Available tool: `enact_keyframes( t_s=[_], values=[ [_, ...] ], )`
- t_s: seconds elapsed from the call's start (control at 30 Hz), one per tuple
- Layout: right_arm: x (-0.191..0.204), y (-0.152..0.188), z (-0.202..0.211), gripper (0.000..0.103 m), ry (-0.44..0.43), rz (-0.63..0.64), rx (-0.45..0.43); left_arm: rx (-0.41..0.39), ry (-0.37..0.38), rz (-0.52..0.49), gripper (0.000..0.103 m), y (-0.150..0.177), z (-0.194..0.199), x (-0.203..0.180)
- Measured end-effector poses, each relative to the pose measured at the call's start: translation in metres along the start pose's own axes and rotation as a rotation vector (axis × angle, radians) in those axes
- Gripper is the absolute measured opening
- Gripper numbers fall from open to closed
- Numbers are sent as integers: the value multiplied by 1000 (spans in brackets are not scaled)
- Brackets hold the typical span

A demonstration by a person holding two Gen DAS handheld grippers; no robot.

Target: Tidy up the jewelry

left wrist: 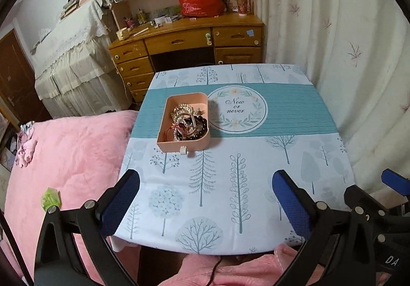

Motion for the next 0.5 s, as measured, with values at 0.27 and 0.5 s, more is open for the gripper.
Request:
enact_keyframes(
  t_s=[0.27,0.5],
  values=[
    [14,-1,2,98,-33,64,-9,45,34,27,102,9,-9,1],
    [22,-1,2,98,-46,78,-13,45,55,24,102,11,-9,-1]
  ],
)
Point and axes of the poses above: each gripper's, at about its wrist camera, not at the fingertips, and z roughly against the way its jaws point, x to its left, y to its underside, the point moved 4 cm from there along -z, roughly the way its jaws point, and after that the axes turned 10 degrees about -x, right-handed, at the moved point
